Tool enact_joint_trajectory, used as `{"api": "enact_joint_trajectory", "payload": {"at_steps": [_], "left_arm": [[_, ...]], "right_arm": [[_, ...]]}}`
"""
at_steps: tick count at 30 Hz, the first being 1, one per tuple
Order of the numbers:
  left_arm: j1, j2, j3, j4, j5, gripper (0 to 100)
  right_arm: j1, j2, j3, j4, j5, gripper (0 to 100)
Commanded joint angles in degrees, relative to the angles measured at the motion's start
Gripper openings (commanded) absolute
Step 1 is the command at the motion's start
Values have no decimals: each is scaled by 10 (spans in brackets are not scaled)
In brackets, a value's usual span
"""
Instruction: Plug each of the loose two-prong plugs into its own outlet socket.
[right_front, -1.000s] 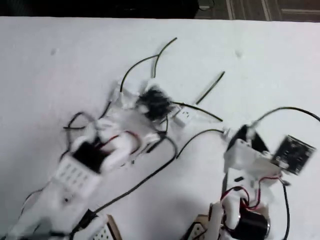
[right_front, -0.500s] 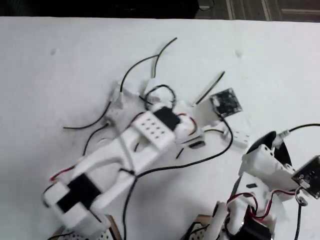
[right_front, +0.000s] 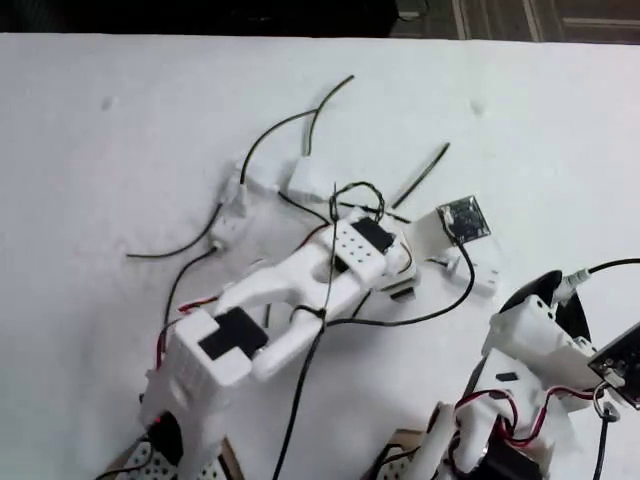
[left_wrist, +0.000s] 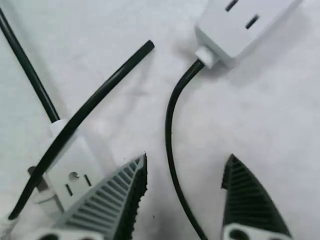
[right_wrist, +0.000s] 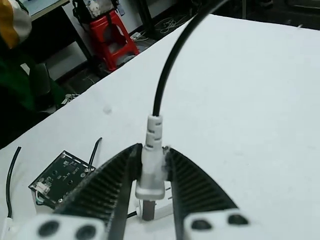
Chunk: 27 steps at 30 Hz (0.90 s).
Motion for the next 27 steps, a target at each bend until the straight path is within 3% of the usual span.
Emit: {"api": "enact_joint_trajectory", "payload": {"at_steps": [1, 4, 9, 14, 23, 27], "left_arm": [[4, -3, -34, 35, -3, 127], [5, -7, -36, 82, -4, 14], [1, -12, -38, 175, -4, 22], [-8, -74, 5, 204, 0, 21], [-32, -349, 276, 200, 2, 21], [-102, -487, 402, 200, 1, 21]], "right_arm": [[3, -1, -25, 1, -1, 16], [4, -1, -25, 1, -1, 16], [4, -2, -25, 1, -1, 16], [4, -2, -25, 1, -1, 16], [0, -2, -25, 1, -1, 16], [0, -2, -24, 1, -1, 16]]}}
